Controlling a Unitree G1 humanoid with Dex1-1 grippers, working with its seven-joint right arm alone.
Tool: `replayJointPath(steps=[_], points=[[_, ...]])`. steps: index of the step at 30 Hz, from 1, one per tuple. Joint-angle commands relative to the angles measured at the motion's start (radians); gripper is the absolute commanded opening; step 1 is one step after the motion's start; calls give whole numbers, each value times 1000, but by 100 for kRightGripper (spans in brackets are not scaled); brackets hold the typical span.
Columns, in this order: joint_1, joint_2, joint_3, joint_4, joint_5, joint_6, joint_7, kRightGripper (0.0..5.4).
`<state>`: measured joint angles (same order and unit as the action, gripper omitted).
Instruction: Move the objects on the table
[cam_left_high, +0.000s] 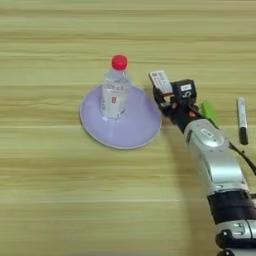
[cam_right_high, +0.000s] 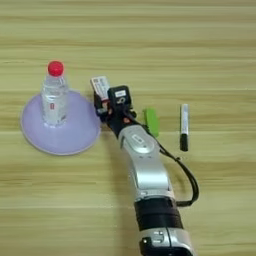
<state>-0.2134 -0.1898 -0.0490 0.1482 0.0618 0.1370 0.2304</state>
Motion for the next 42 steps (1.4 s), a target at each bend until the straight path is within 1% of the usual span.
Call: replayJointPath(steps=[1, 7, 11, 16, 28, 38, 39, 42], points=[[-32, -9, 15, -112, 1, 18, 10, 210], [-11, 0, 51, -142, -7, 49, 26, 210], [-7, 10, 52, -142, 8, 65, 35, 210], [-11, 16, 64, -118, -2, 77, 41, 210], [-9, 5, 93, -94, -33, 101, 63, 210], [-14, 0, 95, -80, -45, 105, 67, 210], [-15, -2, 96, -78, -47, 106, 68, 246], [-18, -5, 105, -62, -56, 111, 77, 277]])
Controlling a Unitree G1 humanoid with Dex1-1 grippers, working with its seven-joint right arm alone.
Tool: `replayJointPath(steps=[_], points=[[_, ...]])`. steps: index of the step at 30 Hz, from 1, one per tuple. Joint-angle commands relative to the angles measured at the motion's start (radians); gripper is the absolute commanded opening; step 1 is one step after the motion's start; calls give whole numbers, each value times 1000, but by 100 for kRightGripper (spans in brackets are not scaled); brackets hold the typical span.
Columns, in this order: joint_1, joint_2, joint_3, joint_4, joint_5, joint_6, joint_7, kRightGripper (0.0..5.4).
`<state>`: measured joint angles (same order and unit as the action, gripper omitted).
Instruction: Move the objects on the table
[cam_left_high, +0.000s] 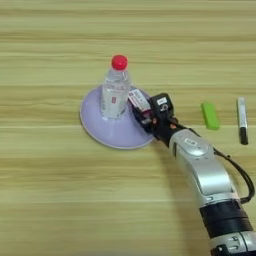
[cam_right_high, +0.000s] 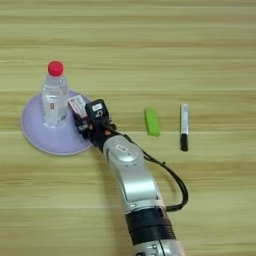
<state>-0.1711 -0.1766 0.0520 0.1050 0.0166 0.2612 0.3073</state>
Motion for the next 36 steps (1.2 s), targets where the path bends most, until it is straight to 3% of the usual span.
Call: replayJointPath(steps=[1, 6, 27, 36], points=[[-60, -18, 7, -11, -13, -14, 2, 287], [-71, -18, 4, 30, -14, -18, 5, 345], [-36, -21, -4, -64, -8, -5, 6, 538], [36, -21, 7, -170, -9, 21, 8, 538]])
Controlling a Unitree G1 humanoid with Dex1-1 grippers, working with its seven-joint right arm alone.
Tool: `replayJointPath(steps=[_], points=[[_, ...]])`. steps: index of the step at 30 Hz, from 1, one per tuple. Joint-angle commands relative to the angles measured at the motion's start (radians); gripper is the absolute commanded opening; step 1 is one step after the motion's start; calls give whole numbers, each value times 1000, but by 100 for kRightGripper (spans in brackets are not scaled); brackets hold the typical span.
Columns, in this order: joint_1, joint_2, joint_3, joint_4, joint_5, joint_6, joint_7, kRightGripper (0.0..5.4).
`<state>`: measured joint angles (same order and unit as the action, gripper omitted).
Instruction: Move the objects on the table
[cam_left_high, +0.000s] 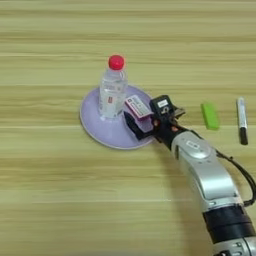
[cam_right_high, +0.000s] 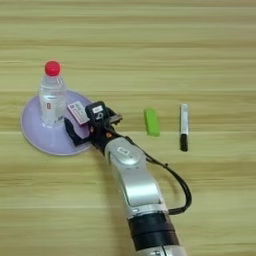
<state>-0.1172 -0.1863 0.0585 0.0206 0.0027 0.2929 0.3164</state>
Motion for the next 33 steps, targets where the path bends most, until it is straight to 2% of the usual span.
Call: replayJointPath(steps=[1, 8, 12, 24, 31, 33], points=[[-11, -11, 2, -96, 5, -7, 0, 538], [22, -10, 17, -155, 5, 11, 11, 538], [16, 8, 30, -198, 15, 19, 15, 538], [-57, 38, 89, -249, 8, 43, 27, 538], [-118, 47, 98, -197, 4, 38, 26, 538], [-157, 49, 85, -150, 8, 27, 24, 538]])
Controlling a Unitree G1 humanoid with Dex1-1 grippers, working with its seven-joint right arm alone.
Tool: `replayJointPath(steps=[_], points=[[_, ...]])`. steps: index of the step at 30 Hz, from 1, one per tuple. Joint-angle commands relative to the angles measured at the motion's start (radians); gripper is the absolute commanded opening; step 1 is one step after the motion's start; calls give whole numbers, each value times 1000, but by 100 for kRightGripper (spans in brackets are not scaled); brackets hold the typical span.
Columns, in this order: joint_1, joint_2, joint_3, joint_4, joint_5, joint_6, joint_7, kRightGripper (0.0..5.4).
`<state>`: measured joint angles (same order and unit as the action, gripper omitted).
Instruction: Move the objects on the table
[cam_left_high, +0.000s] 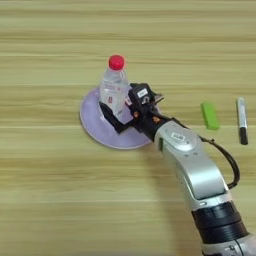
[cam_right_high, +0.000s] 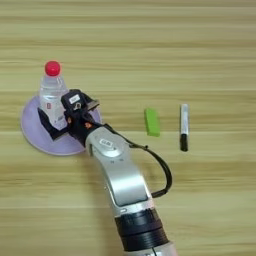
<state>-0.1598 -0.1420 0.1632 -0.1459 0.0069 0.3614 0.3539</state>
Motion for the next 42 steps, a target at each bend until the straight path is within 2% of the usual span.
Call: replayJointPath(steps=[1, 11, 25, 39, 42], points=[[-130, 7, -26, 40, 6, -48, -16, 538], [-205, 36, -69, 206, 39, -146, -5, 538], [-224, 92, -64, 336, 79, -287, 50, 538], [-271, 107, -108, 488, 89, -388, 53, 537], [-281, 106, -114, 521, 87, -414, 51, 504]])
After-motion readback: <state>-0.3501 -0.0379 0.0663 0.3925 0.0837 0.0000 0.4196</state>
